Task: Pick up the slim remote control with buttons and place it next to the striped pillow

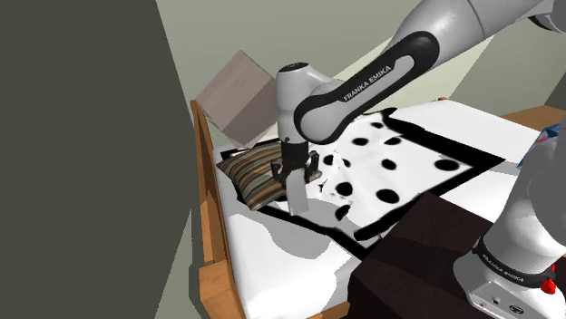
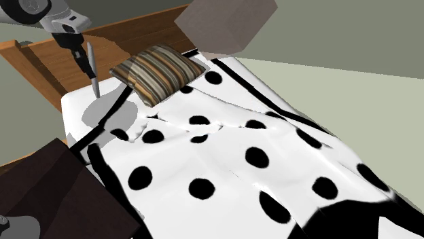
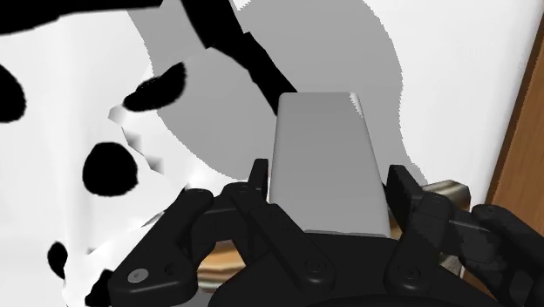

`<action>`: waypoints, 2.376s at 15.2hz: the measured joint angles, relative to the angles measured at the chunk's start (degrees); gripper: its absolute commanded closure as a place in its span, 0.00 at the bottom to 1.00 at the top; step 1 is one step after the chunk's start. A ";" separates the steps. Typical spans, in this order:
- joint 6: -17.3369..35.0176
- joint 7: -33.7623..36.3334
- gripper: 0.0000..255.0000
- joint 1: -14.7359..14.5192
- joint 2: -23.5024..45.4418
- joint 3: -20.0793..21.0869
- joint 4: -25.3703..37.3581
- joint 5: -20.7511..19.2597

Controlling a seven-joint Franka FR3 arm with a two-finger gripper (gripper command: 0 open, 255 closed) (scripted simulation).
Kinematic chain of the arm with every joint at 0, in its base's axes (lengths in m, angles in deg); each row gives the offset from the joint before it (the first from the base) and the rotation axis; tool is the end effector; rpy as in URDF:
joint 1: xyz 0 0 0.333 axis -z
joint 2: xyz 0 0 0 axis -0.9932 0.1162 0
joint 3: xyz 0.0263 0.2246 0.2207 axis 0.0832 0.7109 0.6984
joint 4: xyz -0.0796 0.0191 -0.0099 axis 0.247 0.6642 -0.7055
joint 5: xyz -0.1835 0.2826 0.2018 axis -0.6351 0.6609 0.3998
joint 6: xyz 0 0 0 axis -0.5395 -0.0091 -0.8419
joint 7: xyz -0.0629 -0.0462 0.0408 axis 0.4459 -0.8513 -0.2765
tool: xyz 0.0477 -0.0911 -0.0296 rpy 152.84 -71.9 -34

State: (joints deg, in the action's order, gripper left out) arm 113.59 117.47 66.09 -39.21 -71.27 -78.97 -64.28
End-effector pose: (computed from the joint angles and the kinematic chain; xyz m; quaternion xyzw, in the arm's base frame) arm 0.4910 0.2412 0.3386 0.9837 -0.1797 -0.0048 0.0034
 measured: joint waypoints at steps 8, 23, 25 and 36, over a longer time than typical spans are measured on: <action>5.65 0.73 1.00 -0.18 4.13 -0.19 -1.59 -1.00; 16.03 2.39 1.00 -0.79 12.78 -1.36 -2.57 -3.45; 17.46 2.57 1.00 -0.91 14.18 -1.56 -2.82 -3.79; 20.46 3.23 1.00 -1.49 17.95 -2.04 -2.36 -4.69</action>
State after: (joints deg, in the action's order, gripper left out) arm 134.04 120.70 64.59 -21.26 -73.31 -81.33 -68.96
